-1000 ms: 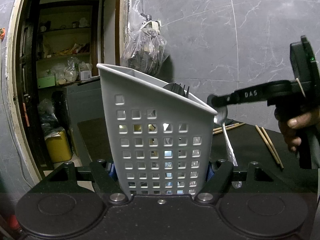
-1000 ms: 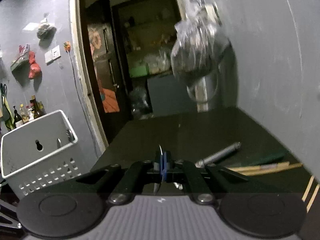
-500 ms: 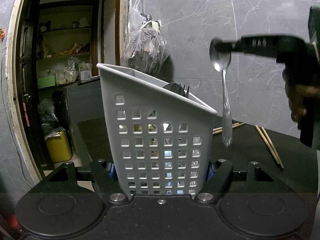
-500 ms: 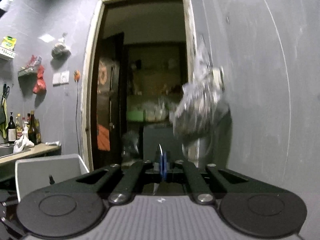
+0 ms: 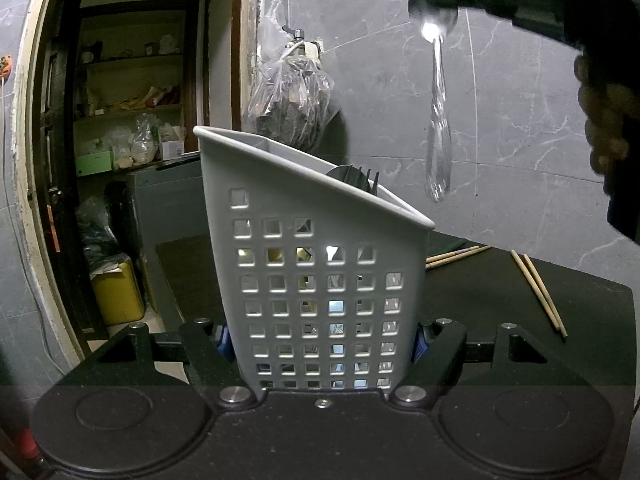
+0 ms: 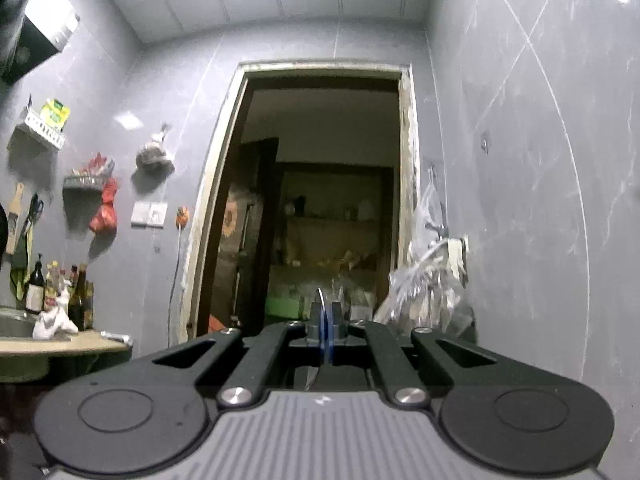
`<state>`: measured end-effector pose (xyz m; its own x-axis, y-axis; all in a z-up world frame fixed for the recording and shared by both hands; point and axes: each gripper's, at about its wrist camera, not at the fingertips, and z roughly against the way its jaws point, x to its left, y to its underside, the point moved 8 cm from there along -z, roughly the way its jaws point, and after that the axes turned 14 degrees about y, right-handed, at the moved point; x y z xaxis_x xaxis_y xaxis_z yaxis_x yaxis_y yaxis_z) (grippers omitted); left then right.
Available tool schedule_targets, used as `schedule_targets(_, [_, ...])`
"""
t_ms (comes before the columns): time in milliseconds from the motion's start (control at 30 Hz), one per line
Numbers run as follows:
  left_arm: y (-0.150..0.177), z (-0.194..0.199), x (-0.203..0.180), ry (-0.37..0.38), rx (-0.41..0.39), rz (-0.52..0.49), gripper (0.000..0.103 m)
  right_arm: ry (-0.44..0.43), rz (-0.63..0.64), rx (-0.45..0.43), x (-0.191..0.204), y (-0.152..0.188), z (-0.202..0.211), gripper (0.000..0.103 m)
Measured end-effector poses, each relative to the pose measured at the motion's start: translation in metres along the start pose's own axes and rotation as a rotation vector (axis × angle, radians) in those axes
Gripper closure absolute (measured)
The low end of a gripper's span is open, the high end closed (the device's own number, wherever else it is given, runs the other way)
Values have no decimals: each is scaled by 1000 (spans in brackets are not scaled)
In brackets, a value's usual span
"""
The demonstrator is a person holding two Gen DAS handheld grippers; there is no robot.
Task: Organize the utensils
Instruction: 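Lift the silver spoon with the right tool and lower it into the basket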
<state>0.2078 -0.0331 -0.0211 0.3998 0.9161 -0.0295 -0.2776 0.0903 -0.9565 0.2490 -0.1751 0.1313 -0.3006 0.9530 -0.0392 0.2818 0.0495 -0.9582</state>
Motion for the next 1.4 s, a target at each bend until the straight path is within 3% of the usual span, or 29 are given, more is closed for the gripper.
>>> schedule_targets(267, [0,0,0,0,0,0,27,-53,-40,-72,14,-24,-2,101])
schedule_targets(533, [0,0,0,0,0,0,27,-94,-61,-78,26,-27,-7,101])
schedule_targets(1400, [1,0,0,-1,1,-1,27,-194,-59,76,58,21,-17,101])
